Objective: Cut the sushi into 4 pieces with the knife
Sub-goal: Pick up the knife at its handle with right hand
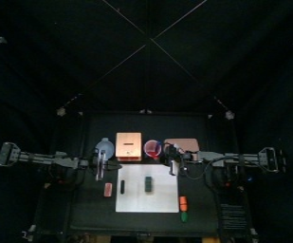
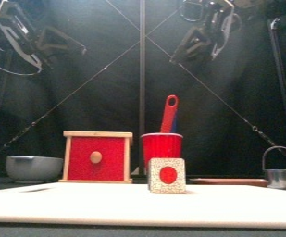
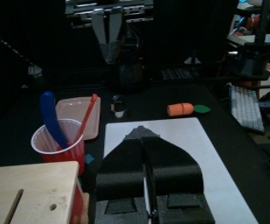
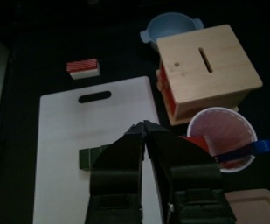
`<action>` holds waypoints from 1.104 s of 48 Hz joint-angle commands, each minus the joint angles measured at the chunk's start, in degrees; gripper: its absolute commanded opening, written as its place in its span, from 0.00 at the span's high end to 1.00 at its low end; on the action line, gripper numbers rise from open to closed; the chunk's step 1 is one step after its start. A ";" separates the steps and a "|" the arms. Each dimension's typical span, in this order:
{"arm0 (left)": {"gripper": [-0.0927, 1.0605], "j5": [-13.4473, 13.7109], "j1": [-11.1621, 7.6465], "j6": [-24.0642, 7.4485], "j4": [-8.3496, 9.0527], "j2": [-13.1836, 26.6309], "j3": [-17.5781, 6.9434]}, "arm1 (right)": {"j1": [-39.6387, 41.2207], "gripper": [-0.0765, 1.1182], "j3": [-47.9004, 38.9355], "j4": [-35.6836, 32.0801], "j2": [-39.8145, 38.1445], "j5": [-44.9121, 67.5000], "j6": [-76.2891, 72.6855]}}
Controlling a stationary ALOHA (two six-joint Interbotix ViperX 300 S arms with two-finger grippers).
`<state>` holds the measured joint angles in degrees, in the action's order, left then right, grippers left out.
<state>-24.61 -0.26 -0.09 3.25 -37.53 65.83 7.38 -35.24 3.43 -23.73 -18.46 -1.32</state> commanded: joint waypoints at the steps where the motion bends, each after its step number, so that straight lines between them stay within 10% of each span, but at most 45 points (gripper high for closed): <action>1: 0.87 -0.62 0.18 0.00 0.00 0.09 -1.49 | 1.23 0.38 6.15 -0.62 2.99 -5.89 0.26; 13: 0.87 -0.53 0.35 0.00 -0.09 0.09 -1.14 | 0.70 0.15 14.94 -6.86 11.87 -18.54 0.53; 53: 0.87 -0.62 0.53 0.09 -0.18 0.09 0.18 | 0.44 0.15 33.31 -15.21 30.59 -47.72 5.19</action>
<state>-24.70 0.09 0.00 3.16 -37.53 66.62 7.47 -3.34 -10.90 7.91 -65.92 3.69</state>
